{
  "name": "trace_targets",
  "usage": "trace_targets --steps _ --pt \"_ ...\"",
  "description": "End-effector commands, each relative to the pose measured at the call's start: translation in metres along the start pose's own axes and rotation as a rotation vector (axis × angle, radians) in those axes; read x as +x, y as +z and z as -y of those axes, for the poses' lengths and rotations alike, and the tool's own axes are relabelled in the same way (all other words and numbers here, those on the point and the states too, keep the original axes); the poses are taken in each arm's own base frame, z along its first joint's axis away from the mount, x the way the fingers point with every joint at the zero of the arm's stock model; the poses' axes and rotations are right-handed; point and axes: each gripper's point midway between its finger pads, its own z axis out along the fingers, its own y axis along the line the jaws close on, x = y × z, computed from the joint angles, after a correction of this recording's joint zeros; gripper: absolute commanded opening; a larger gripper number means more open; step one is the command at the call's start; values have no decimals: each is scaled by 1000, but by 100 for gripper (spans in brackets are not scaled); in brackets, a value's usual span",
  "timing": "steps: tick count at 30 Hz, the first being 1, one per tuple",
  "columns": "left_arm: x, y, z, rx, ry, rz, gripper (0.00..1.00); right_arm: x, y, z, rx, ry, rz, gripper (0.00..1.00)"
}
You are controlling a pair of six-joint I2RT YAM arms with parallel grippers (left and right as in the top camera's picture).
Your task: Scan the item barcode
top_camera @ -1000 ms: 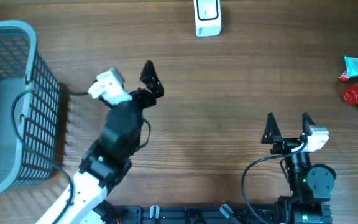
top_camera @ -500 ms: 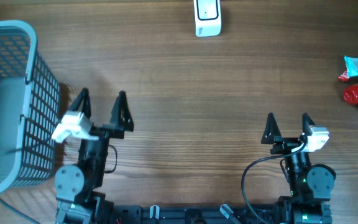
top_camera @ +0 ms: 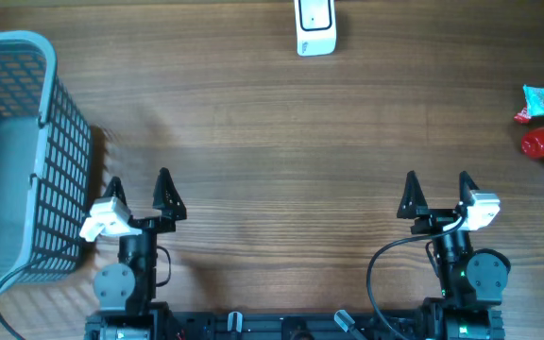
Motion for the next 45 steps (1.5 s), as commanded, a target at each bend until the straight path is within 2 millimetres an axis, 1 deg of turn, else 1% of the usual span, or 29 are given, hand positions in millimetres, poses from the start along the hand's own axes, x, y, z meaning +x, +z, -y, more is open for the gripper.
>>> trace_targets --steps 1,4,11,25,27,35,45 --pt "20 -2 -17 -80 9 -75 100 -3 0 2 12 -6 15 100" --pt "23 -2 -12 -46 102 -90 100 -3 0 2 12 -6 15 100" --pt "26 -2 -7 -13 96 -105 100 -3 0 2 12 -6 15 100" --pt "25 -2 -7 -14 96 -104 100 -3 0 2 12 -6 15 100" --pt "23 -2 -11 -36 110 -93 100 -3 0 2 12 -6 15 100" --pt "25 -2 -9 -19 211 -102 100 -3 0 2 12 -6 15 100" --pt "25 -2 -8 -17 211 -103 100 -3 0 2 12 -6 15 100"
